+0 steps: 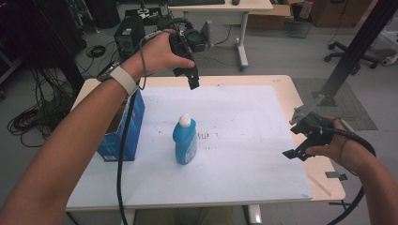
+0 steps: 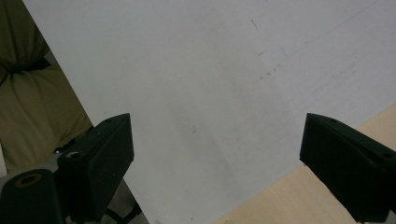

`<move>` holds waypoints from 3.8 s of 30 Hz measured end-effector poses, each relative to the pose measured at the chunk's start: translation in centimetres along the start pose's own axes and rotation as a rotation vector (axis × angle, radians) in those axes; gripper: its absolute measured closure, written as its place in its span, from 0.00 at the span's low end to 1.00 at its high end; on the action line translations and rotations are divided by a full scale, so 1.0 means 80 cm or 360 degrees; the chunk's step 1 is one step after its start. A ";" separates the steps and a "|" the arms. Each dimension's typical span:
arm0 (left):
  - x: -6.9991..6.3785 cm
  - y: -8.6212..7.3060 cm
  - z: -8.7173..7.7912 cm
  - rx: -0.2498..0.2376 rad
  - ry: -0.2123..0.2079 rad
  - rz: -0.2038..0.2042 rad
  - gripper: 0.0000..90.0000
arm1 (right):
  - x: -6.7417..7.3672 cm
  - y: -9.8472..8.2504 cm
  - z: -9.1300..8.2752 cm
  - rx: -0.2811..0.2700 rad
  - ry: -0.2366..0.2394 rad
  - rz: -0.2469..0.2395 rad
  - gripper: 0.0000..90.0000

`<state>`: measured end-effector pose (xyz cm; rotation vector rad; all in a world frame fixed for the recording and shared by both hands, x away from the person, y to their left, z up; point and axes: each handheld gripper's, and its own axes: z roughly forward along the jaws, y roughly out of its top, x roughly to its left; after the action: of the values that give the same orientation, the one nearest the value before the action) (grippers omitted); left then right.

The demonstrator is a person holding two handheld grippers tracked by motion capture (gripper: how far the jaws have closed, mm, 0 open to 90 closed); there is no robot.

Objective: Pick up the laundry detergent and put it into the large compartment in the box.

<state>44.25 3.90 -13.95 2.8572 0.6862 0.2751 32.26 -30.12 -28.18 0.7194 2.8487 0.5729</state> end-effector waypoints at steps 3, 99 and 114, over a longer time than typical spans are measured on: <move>-0.003 -0.003 -0.005 -0.0004 0.0015 -0.0060 0.06 | 0.001 0.000 0.001 0.0001 0.0002 0.0001 0.11; -0.081 -0.069 0.067 0.0069 -0.0028 -0.1041 0.11 | 0.005 0.025 0.026 -0.0068 0.0053 -0.0211 0.11; -0.077 -0.071 0.095 0.0099 -0.0052 -0.1061 0.11 | 0.003 0.024 0.031 -0.0055 0.0065 -0.0209 0.11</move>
<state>38.09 4.93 -23.40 2.4881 1.5870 0.1007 33.42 -27.60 -29.71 0.5162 2.8882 0.6214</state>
